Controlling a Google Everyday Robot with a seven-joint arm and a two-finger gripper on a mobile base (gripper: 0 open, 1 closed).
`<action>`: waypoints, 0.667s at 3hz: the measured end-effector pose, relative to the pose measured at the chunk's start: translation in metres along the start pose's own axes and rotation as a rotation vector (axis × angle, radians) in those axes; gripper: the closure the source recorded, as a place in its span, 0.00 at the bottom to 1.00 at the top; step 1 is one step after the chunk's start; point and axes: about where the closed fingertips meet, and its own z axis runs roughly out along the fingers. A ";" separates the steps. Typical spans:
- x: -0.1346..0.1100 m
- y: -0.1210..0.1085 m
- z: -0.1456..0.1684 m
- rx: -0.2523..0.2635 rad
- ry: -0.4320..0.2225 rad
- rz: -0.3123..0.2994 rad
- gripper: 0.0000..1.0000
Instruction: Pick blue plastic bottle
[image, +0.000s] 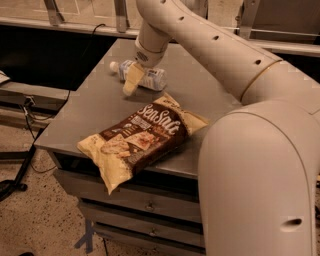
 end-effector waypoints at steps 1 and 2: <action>-0.002 -0.003 0.001 -0.010 -0.015 0.039 0.40; -0.007 -0.008 -0.022 -0.023 -0.072 0.050 0.62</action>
Offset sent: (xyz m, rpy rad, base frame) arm 0.0000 -0.0160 0.0661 0.1763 -0.0336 -0.0191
